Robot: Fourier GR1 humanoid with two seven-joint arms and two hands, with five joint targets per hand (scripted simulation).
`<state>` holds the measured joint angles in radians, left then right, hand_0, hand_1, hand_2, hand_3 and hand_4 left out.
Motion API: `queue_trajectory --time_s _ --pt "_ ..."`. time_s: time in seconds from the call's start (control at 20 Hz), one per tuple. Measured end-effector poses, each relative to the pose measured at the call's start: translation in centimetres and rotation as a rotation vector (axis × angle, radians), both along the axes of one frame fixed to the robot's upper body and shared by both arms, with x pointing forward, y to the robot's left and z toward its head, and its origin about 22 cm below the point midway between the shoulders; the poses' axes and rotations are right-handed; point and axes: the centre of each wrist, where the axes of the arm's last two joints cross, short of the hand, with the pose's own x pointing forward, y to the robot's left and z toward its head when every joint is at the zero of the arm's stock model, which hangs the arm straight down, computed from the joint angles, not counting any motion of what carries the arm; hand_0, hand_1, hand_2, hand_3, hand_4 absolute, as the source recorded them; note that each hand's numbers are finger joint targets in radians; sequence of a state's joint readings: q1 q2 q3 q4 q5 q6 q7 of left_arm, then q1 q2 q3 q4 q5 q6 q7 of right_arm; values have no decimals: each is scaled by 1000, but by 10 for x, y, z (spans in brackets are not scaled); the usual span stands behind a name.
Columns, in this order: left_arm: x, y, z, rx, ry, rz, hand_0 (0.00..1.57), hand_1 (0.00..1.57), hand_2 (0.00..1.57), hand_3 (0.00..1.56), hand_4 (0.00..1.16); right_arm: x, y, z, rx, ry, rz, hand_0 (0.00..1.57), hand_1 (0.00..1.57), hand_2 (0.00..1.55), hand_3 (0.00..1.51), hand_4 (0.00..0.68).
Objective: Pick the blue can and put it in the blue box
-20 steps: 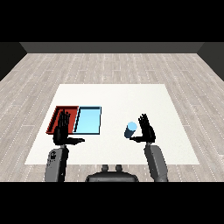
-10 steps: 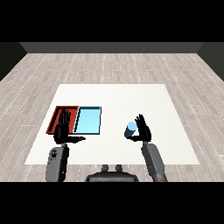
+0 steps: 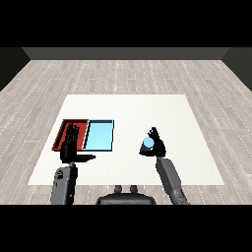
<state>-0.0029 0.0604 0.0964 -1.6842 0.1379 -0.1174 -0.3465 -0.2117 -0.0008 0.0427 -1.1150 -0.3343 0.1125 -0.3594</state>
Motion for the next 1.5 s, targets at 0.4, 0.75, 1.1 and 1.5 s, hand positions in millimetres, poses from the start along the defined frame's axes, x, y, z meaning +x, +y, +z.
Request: queue_trajectory --time_s 0.4,0.75,1.1,1.5 --pt "-1 0 1 -5 -2 -7 0 0 0 0 0 13 5 1 -11 24 21 0 0 0 0 0" --pt "6 9 1 10 1 1 0 0 0 0 0 16 13 -5 -96 65 -94 1534 1534 1491 1452 658" --pt "5 3 0 1 3 1 0 0 0 0 0 24 13 -6 -242 85 -186 1496 1496 1480 1436 617" --pt "8 -4 0 32 11 -12 0 0 0 0 0 28 20 18 -292 39 -197 1426 1426 1450 1400 624"
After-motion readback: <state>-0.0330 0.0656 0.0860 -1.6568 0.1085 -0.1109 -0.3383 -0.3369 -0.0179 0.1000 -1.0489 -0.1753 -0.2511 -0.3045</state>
